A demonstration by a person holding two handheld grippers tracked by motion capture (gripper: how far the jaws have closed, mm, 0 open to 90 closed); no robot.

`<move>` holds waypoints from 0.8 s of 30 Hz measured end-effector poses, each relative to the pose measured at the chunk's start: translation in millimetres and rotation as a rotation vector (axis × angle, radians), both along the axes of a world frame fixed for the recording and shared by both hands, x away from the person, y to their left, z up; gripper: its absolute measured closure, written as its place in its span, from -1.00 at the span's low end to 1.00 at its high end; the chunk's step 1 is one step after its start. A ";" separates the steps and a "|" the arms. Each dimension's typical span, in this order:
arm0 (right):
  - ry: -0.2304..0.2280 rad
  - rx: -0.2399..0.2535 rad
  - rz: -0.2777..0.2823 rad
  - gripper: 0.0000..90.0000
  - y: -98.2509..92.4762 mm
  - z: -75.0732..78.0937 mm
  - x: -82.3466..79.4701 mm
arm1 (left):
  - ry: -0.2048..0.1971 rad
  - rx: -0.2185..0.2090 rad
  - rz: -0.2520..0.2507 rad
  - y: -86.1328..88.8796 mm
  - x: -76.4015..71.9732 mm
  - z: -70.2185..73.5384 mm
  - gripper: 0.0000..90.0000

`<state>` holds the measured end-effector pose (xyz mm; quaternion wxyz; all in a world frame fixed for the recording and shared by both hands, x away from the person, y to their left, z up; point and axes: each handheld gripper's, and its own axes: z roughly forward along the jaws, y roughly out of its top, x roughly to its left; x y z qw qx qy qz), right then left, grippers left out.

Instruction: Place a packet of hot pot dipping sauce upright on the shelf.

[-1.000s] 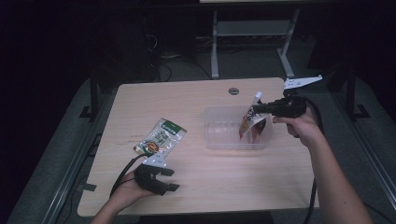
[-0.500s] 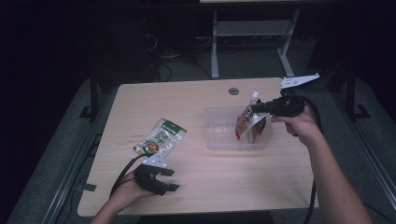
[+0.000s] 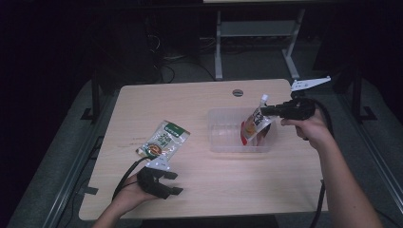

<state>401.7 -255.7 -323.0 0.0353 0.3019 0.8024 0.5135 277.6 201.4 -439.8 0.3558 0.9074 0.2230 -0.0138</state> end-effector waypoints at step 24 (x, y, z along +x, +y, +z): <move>-0.012 0.006 0.045 1.00 26.1 3.0 9.4 | -0.004 0.001 0.003 3.0 -0.3 1.5 -0.15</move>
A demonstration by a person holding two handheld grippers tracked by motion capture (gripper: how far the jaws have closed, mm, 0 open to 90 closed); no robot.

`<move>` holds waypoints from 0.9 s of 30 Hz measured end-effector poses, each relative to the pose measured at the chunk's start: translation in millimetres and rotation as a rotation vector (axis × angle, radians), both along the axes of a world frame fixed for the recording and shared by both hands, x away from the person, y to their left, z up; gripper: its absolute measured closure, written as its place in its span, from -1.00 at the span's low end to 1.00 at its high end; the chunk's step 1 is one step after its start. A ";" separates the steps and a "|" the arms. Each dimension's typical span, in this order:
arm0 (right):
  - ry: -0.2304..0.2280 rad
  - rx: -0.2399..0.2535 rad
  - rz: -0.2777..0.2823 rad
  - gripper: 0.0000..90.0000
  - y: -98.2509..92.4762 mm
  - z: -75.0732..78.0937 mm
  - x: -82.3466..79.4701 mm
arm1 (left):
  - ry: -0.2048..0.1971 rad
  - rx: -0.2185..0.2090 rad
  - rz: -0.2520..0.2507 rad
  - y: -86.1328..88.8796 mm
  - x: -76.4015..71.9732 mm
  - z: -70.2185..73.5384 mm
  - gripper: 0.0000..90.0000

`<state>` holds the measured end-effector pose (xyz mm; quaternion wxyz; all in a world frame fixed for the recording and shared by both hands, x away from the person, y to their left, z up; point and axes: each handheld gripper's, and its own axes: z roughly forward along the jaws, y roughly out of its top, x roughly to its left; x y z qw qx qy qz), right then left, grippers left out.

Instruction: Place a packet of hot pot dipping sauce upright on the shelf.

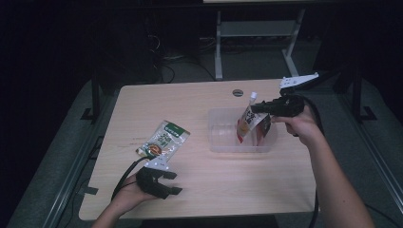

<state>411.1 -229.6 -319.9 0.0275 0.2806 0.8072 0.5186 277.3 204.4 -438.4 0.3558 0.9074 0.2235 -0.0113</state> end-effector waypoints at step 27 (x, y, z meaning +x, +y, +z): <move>0.019 0.000 -0.097 0.35 8.1 -22.0 -7.9 | 0.005 -0.004 0.000 -0.7 0.3 -1.2 -0.15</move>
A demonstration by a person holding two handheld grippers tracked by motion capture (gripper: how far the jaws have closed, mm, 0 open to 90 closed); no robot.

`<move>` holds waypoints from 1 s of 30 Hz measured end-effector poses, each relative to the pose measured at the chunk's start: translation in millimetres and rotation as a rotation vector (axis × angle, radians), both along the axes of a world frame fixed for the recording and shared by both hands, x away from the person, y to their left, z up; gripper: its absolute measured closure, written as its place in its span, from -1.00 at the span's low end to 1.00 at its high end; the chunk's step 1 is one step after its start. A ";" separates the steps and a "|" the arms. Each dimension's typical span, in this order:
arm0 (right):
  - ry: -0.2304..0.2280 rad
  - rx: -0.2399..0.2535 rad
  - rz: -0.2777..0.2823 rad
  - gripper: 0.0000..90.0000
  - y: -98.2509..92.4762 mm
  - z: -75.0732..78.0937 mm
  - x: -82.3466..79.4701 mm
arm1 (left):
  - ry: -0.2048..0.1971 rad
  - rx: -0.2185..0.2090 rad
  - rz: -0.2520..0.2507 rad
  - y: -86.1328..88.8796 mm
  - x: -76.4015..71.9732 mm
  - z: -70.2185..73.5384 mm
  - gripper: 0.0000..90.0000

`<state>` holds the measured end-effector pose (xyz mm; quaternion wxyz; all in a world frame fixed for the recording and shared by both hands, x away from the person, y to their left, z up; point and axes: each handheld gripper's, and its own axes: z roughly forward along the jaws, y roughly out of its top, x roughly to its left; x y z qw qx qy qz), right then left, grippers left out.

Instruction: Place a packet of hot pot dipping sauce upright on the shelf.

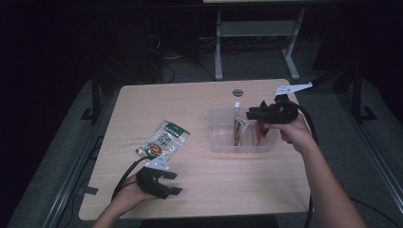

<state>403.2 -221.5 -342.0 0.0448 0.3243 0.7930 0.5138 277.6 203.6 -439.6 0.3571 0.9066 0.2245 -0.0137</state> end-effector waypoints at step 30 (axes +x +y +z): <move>-0.046 -0.064 0.022 -0.26 19.1 -54.1 -106.5 | -0.037 -0.006 0.025 17.7 5.7 9.1 -0.21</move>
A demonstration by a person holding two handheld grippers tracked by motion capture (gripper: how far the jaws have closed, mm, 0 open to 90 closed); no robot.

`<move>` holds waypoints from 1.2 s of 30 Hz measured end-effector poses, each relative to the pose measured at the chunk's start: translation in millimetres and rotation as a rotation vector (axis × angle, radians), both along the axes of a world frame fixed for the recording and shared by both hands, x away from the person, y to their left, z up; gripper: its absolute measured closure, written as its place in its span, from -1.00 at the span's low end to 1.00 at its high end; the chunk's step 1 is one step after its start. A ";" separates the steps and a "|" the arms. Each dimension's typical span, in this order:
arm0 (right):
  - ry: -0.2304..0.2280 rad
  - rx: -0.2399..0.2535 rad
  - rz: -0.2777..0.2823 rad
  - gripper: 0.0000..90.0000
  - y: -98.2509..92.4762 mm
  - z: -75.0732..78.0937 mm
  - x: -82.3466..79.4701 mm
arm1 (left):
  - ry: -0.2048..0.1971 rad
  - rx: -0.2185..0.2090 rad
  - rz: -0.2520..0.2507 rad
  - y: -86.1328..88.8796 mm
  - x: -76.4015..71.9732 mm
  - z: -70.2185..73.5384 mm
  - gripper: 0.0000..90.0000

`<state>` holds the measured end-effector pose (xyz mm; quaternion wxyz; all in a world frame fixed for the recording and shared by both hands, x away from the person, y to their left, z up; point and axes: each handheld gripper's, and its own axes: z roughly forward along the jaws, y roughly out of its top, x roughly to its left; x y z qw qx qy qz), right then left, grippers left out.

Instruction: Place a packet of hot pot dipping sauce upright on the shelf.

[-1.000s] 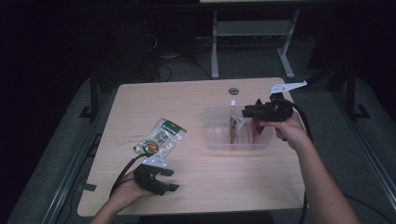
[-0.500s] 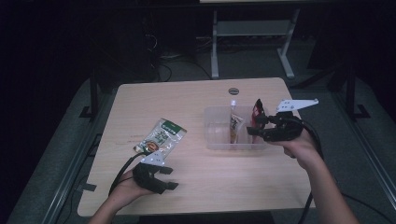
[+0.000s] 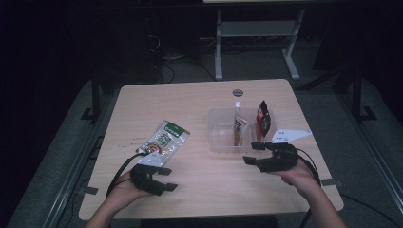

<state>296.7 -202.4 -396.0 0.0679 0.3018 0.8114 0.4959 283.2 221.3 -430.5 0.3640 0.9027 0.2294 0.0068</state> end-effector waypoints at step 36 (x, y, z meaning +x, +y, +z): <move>0.106 -0.118 0.066 -0.33 28.6 -50.7 -30.7 | -0.039 0.049 0.294 40.4 67.1 18.8 0.99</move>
